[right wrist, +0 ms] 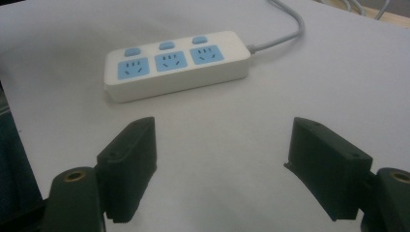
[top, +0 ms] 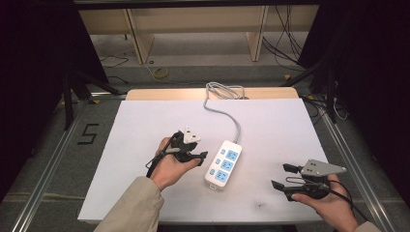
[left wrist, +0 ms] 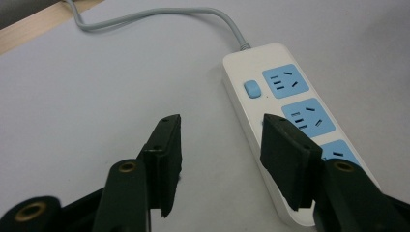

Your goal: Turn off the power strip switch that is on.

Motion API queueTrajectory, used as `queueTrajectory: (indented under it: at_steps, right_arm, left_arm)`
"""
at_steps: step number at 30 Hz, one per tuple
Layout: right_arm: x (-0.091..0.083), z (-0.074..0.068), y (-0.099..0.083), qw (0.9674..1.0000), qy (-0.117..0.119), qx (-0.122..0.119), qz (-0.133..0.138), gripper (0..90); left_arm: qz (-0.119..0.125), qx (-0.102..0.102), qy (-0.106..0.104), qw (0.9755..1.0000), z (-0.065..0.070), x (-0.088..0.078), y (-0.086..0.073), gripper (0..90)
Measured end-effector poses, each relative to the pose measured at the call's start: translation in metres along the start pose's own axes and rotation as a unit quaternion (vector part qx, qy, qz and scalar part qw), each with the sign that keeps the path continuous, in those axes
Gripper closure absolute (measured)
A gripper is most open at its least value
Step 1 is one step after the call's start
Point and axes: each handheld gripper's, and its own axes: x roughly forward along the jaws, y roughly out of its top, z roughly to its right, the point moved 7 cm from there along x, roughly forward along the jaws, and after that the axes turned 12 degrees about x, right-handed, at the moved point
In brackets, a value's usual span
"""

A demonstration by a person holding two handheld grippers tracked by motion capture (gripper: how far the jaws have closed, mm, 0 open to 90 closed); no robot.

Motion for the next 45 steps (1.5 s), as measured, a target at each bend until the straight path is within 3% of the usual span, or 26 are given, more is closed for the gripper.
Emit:
queueTrajectory:
  at_steps: [17,34,45]
  right_arm:
    - [0.001,0.0,0.0,1.0,0.001,-0.001,0.0,26.0]
    - [0.0,0.001,0.001,1.0,-0.001,-0.001,0.0,25.8]
    - [0.001,0.002,0.001,1.0,0.0,-0.001,0.001,25.7]
  left_arm:
    - [0.014,0.007,0.013,0.9998,-0.008,-0.011,-0.011,39.1]
    - [0.011,0.027,0.015,0.9995,-0.01,-0.022,-0.03,30.9]
    - [0.012,0.026,0.023,0.9993,-0.012,-0.028,-0.045,26.7]
